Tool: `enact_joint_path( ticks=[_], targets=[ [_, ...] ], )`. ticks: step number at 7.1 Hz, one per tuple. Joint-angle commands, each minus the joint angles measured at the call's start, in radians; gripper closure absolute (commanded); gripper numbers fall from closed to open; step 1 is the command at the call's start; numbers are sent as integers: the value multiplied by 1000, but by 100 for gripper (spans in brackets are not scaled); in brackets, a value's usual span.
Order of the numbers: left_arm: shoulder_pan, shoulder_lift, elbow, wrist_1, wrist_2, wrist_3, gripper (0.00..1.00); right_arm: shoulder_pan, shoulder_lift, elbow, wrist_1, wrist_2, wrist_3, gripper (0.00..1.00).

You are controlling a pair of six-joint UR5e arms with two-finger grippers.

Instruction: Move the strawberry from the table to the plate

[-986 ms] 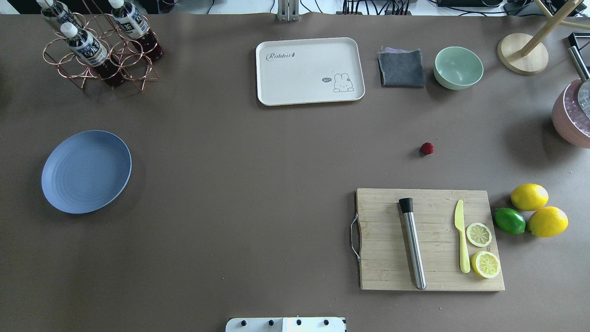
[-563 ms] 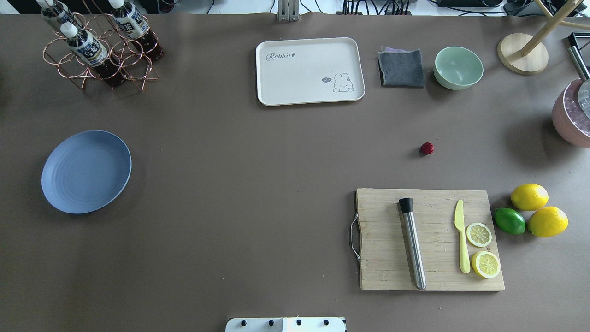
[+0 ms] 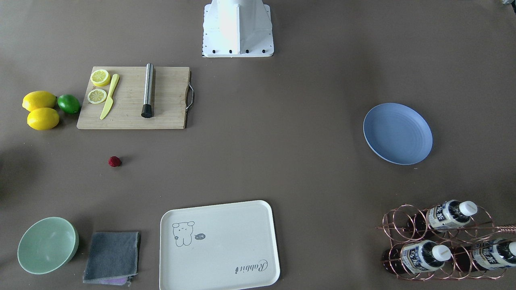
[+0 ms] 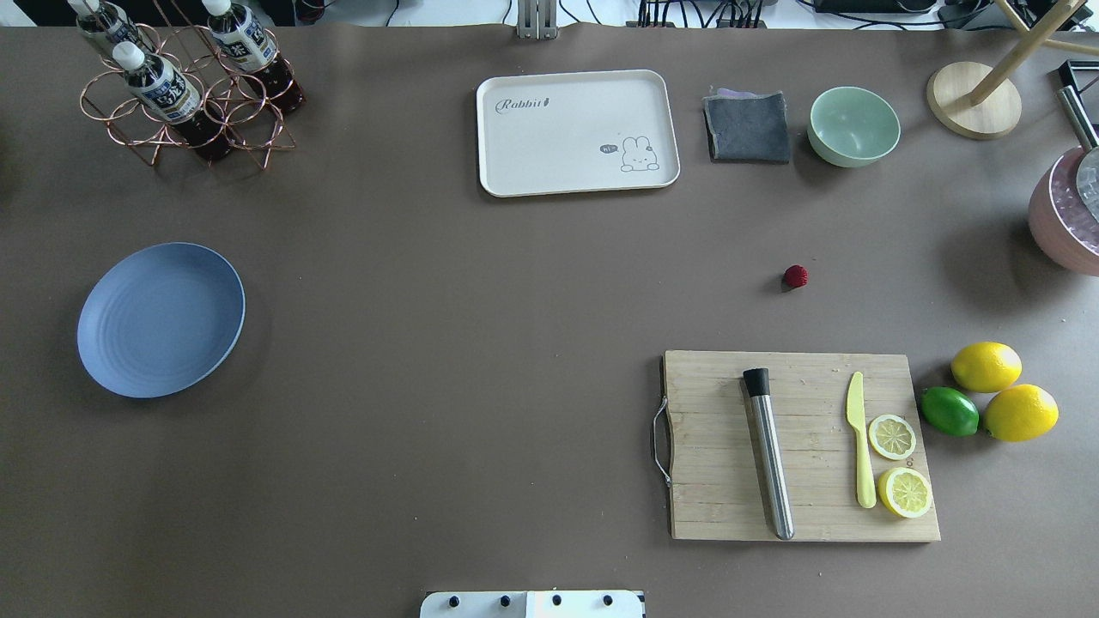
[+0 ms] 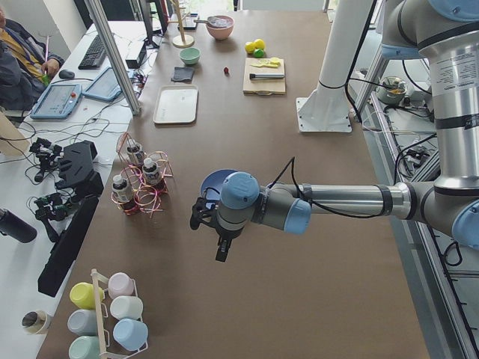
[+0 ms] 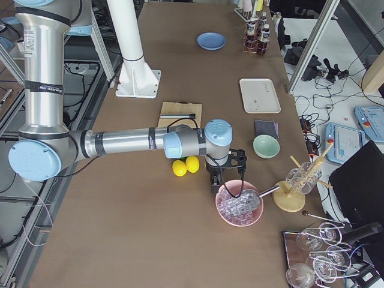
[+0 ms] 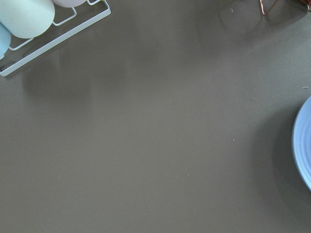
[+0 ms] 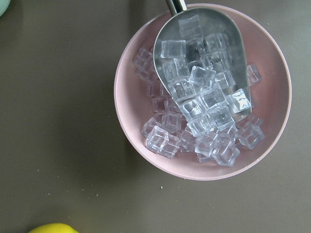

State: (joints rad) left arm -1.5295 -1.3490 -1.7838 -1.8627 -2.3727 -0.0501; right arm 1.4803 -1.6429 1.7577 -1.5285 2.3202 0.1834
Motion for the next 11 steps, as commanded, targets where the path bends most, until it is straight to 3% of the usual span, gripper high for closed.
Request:
enact_joint_path(
  ticks=[1,3,4,6,8,11],
  targets=[
    [74,-19,4,-35,7,-157,3,0,0,-7,1,8,2,0],
    [226,-117,29,-56,15,-417,2,0,-3,-7,1,8,2,0],
    [317,-152,62,-70,98,-424,2,0,-3,-7,1,8,2,0],
    [374,-145,127,-209,194,-435,4,0,-5,-6,1,8,4,0],
    [438,-157,208,-367,187,-556,19,0,-8,-3,1,8,5,0],
    [557,-190,219,-440,193,-744,28,0,-9,-3,1,7,5,0]
  ],
)
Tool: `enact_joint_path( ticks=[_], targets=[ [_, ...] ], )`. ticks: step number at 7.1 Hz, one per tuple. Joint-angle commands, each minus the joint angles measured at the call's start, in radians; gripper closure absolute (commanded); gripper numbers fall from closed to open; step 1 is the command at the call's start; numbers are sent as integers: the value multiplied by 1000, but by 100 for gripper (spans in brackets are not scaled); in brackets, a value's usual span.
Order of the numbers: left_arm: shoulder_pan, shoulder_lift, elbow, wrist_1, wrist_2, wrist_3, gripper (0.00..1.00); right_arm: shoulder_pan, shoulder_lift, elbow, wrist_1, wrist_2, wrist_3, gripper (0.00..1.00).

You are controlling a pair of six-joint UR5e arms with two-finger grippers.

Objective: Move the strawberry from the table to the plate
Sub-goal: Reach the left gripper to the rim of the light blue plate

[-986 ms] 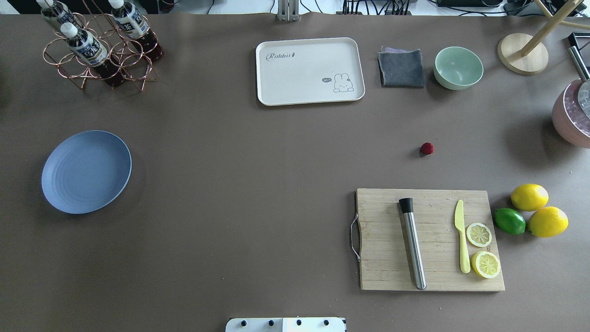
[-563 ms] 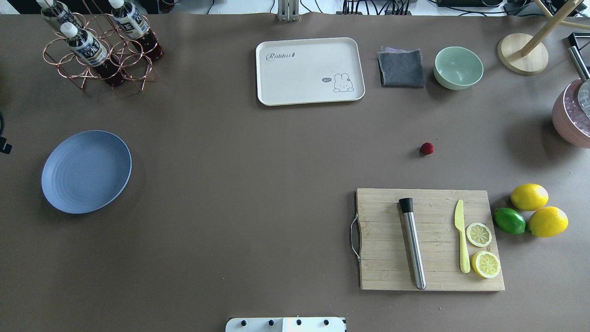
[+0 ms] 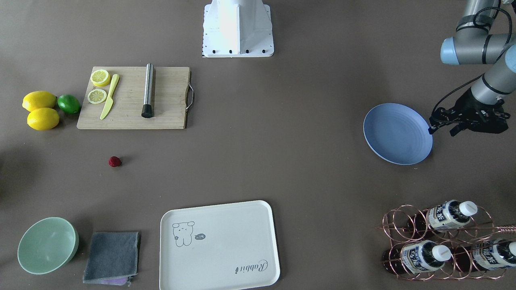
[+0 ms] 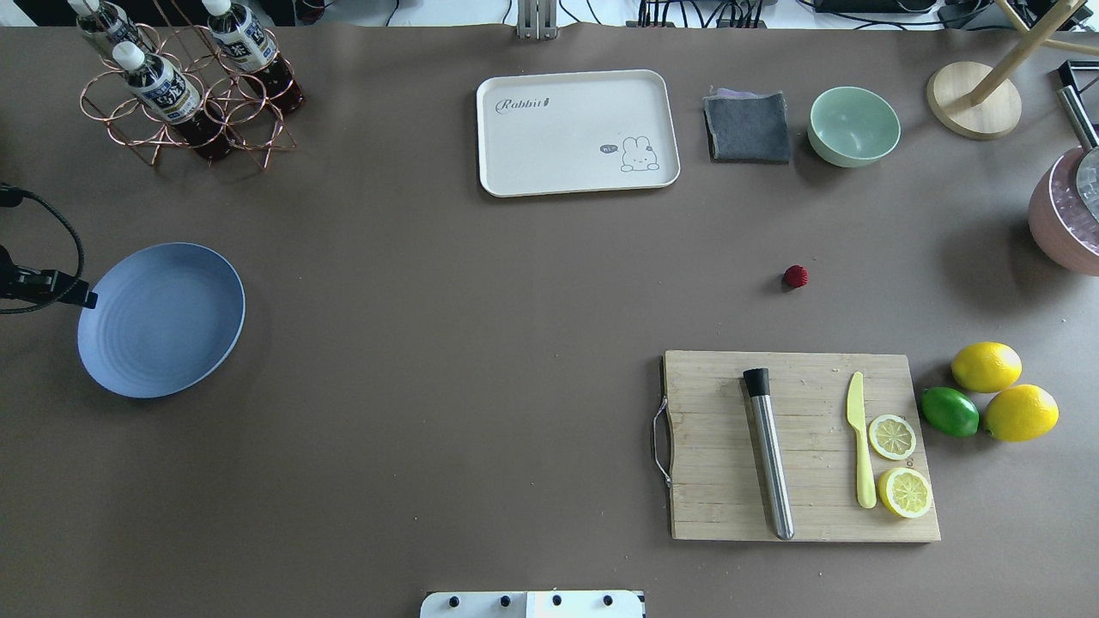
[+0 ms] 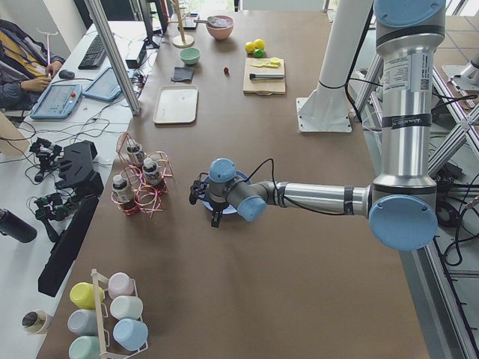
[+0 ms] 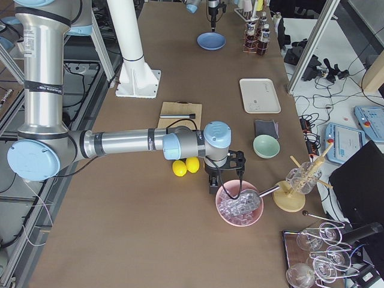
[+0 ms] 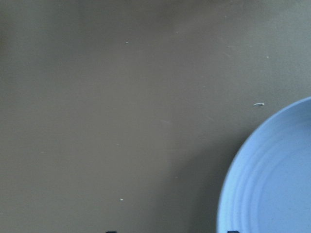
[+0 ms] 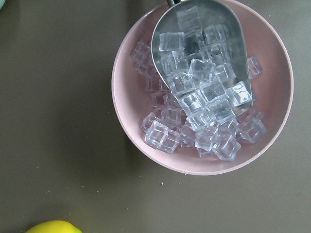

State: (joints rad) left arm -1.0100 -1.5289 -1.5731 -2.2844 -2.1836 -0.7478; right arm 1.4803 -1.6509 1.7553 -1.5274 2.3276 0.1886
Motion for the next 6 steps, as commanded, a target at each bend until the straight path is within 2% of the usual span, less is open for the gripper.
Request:
enact_joint_path(
  ticks=[1,3,4,6],
  targets=[
    [40,-10,16,-20,4,-47,29,0,-1,1,1,-1,0,0],
    [44,-10,33,-26,5,-45,34,0,-1,4,1,1,0,0],
    [44,-10,39,-26,4,-47,43,0,-1,6,1,1,0,0],
    [44,-11,45,-24,-1,-48,98,0,0,7,1,1,0,0]
  ],
)
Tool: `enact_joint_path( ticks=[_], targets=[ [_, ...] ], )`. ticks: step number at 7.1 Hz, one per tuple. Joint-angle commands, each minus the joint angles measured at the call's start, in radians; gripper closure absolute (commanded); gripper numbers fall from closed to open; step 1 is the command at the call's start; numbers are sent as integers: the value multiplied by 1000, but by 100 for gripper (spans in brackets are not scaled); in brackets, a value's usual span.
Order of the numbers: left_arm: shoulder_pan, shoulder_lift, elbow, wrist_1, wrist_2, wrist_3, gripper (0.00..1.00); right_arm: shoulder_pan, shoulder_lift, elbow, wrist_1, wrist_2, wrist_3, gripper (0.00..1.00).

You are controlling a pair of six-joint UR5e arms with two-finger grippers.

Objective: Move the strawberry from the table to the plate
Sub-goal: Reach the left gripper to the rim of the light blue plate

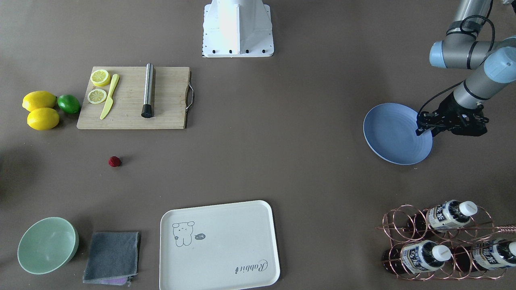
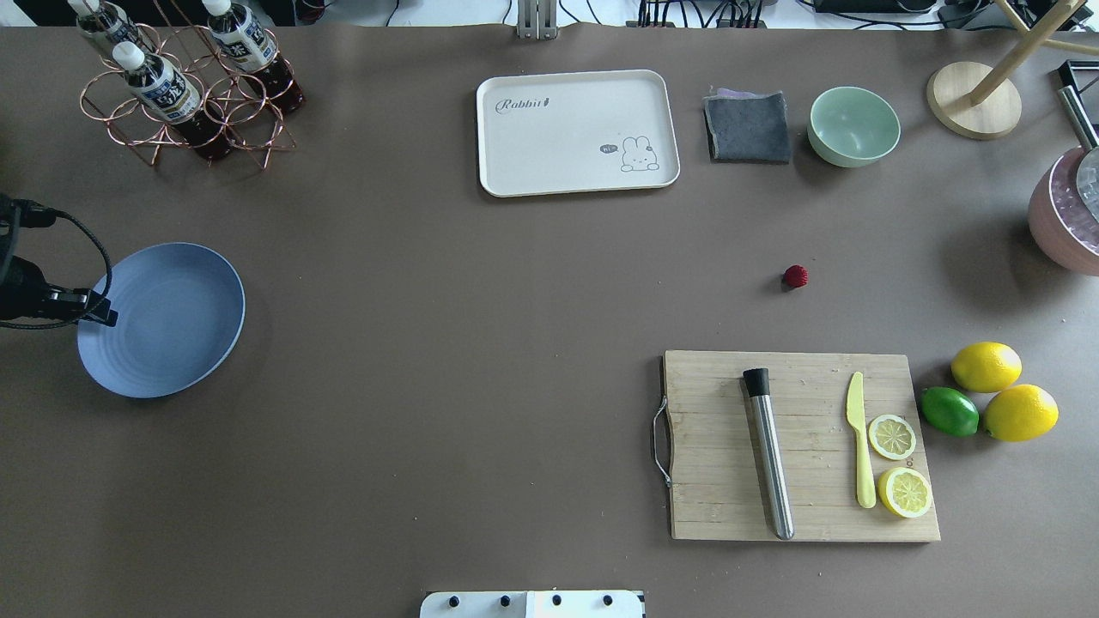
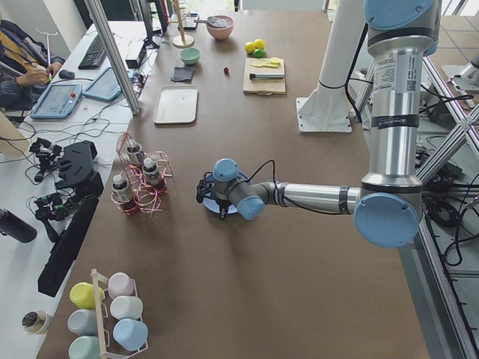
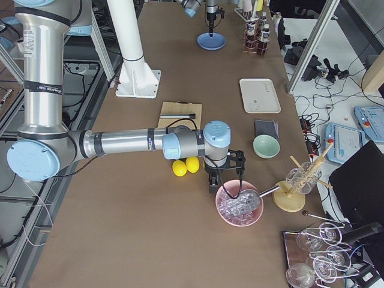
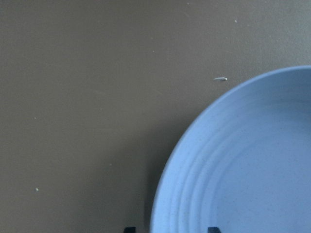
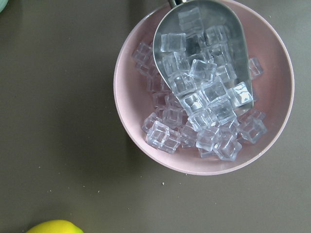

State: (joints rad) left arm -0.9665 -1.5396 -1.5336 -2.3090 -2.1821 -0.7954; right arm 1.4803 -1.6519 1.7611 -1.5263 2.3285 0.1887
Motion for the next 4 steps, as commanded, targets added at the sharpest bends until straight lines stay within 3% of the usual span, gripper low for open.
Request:
enact_joint_path(
  ticks=[1,3,4],
  targets=[
    [0,-1,6,2,-5,-1,100,0,3,9,0,0,2,0],
    [-12,-17,-9,16,-19,-1,100,0,1,23,-2,2,2,0],
    [-59,-71,-7,35,-153,-20,100,0,3,24,0,0,2,0]
  ],
)
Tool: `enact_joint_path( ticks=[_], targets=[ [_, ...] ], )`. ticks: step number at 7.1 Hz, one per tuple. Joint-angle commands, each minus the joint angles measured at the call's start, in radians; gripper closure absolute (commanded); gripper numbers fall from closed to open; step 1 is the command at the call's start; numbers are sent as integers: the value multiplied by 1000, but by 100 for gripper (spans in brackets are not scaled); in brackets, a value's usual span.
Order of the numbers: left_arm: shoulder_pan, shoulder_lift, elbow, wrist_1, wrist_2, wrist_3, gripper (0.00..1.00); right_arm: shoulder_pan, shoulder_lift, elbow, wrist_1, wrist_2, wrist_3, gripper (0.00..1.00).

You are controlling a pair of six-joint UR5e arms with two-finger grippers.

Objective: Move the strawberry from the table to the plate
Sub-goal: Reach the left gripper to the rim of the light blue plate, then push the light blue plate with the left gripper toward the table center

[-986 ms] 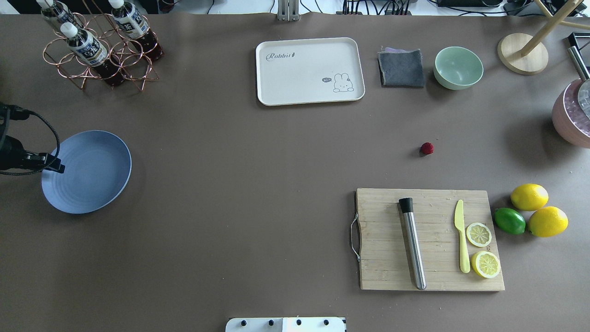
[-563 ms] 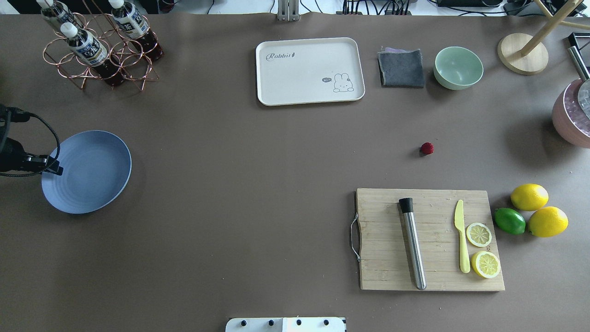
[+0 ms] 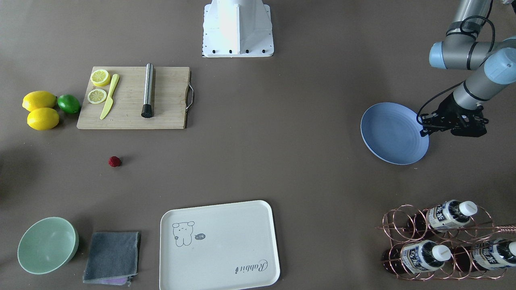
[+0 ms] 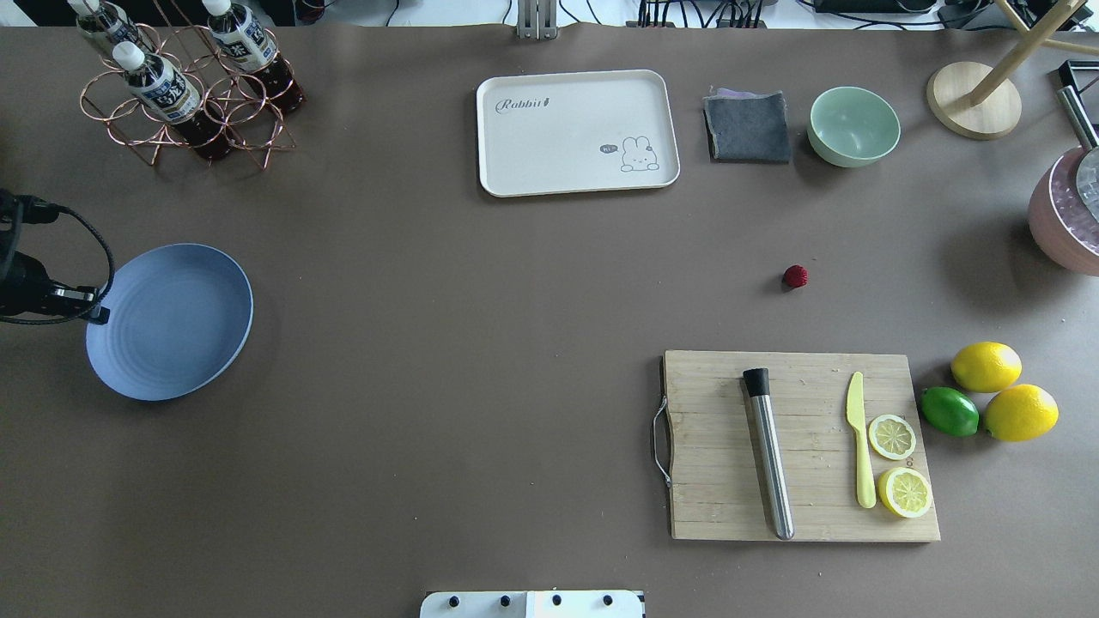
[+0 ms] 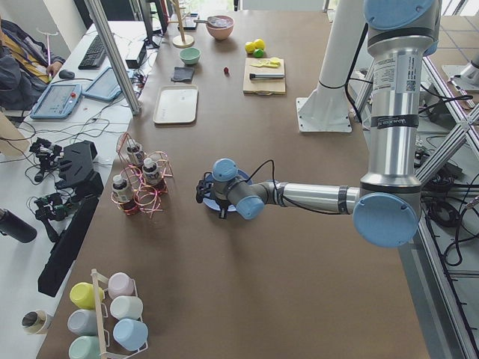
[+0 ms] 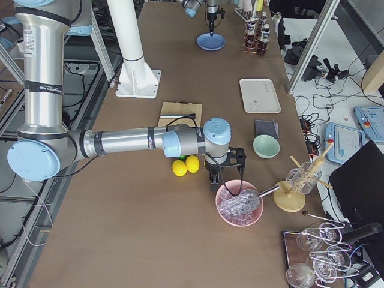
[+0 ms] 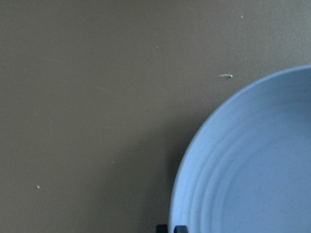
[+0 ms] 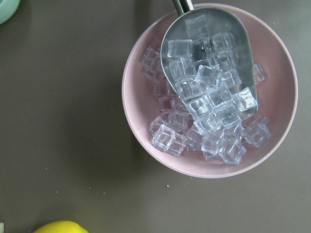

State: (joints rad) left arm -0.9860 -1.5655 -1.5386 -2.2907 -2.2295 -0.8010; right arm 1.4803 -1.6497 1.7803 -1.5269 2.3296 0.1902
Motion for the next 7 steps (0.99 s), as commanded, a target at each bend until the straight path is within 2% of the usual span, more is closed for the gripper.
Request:
enact_joint_path(
  ticks=[1,2,4,6,7],
  targets=[
    [-80,-127,-12,67,-193,-86,100,0,2,4,1,0,0,0],
    [-71,-184,-52,73,-199,-244,100,0,2,4,1,0,0,0],
    [45,-322,-54,76,-168,-438,100,0,4,4,1,2,0,0],
    [179,-430,-45,114,-61,-553,100,-2,4,2,-1,7,0,0],
    [258,-494,-49,161,29,-646,100,-2,2,2,-1,8,0,0]
  ],
)
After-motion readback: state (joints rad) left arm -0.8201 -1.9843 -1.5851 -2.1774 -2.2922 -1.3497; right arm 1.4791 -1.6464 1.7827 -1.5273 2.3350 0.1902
